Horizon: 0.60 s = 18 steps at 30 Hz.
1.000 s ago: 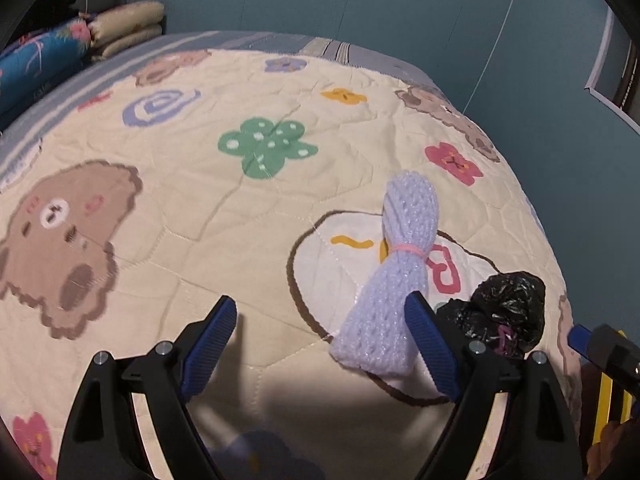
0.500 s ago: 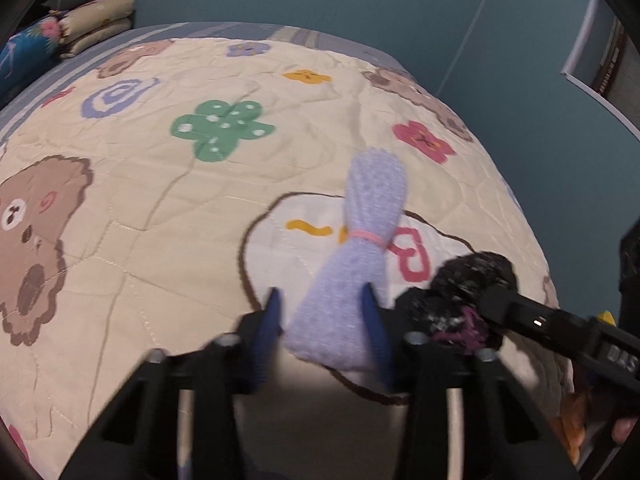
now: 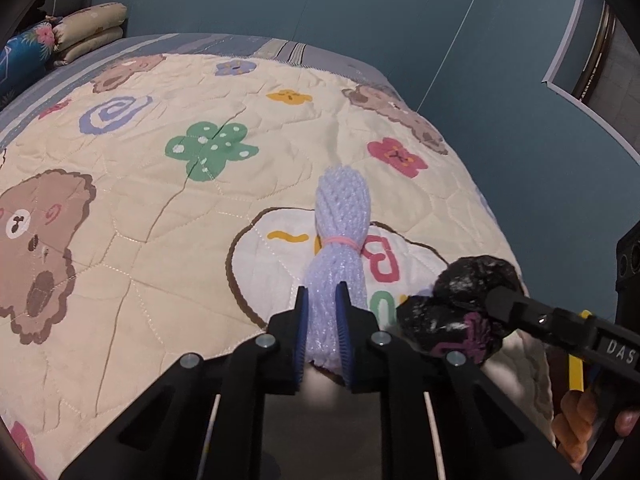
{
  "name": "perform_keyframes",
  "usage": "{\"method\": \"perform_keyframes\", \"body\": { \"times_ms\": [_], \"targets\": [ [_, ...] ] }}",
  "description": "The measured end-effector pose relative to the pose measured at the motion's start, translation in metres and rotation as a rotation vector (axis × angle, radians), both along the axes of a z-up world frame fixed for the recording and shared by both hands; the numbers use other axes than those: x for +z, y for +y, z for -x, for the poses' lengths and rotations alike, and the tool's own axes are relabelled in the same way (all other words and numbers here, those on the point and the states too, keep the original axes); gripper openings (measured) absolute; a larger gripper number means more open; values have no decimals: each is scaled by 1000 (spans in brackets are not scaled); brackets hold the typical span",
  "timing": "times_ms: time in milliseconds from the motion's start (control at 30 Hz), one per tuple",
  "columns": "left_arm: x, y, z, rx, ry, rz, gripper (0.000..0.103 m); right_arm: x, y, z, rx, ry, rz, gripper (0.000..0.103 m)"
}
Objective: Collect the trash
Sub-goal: 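Grasp the lavender mesh sleeve with the left tool while the right tool grasps the black bag, then carry the lavender mesh sleeve and black bag over the yellow-rimmed bin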
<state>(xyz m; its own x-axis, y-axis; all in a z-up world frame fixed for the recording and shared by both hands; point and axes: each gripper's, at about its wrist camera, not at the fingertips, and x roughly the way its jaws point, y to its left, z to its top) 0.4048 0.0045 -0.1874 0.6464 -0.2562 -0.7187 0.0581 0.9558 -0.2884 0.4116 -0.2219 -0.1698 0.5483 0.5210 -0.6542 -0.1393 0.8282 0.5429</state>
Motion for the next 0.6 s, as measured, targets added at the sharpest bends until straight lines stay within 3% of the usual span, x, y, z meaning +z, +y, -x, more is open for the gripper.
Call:
{"method": "perform_keyframes", "body": {
  "times_ms": [600],
  "targets": [
    [39,28,89,-23,-65,25,11,49,-36,108,25,-62,-31,24]
  ]
}}
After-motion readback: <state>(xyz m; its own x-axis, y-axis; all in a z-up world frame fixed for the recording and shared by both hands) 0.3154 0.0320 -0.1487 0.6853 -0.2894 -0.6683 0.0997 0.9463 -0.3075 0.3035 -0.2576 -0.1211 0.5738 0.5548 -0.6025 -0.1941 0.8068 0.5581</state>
